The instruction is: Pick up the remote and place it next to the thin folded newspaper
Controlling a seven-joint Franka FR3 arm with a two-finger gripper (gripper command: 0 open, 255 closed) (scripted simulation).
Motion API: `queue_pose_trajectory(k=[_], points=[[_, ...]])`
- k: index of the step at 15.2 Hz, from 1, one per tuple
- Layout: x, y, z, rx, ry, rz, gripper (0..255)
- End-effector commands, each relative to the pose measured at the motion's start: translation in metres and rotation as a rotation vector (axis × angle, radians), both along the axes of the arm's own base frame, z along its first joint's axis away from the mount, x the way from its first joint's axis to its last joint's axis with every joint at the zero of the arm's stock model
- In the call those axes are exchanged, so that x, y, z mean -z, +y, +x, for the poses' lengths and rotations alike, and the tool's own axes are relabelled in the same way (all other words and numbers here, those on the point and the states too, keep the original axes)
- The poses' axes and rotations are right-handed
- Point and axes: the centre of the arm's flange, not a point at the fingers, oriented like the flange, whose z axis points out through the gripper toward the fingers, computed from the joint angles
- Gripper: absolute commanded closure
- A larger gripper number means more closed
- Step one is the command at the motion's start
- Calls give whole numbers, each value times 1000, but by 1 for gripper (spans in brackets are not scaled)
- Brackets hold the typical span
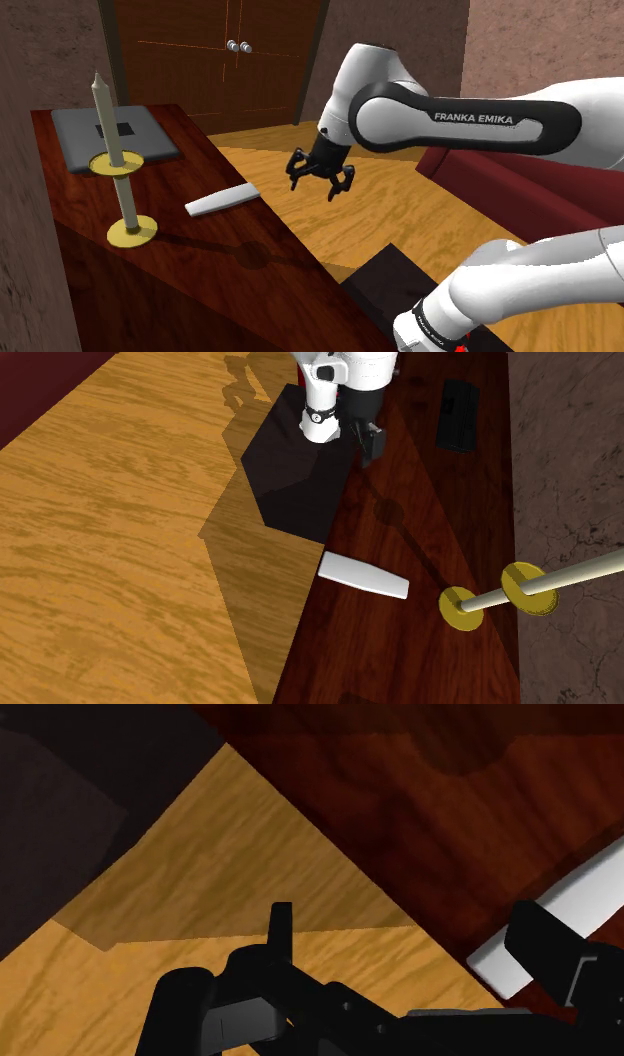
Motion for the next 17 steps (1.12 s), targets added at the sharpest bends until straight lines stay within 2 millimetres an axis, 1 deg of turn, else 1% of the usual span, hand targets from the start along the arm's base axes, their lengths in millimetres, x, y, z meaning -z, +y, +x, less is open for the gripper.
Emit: queue_pose_trajectory(k=[1, 5, 9, 13, 17], points=[[10, 21, 17, 79, 3, -2, 0], [32, 54, 55, 225, 12, -12, 0], [55, 80, 96, 371, 21, -22, 0], [78, 100, 141, 517, 31, -32, 0], [102, 114, 187, 662, 40, -42, 0]])
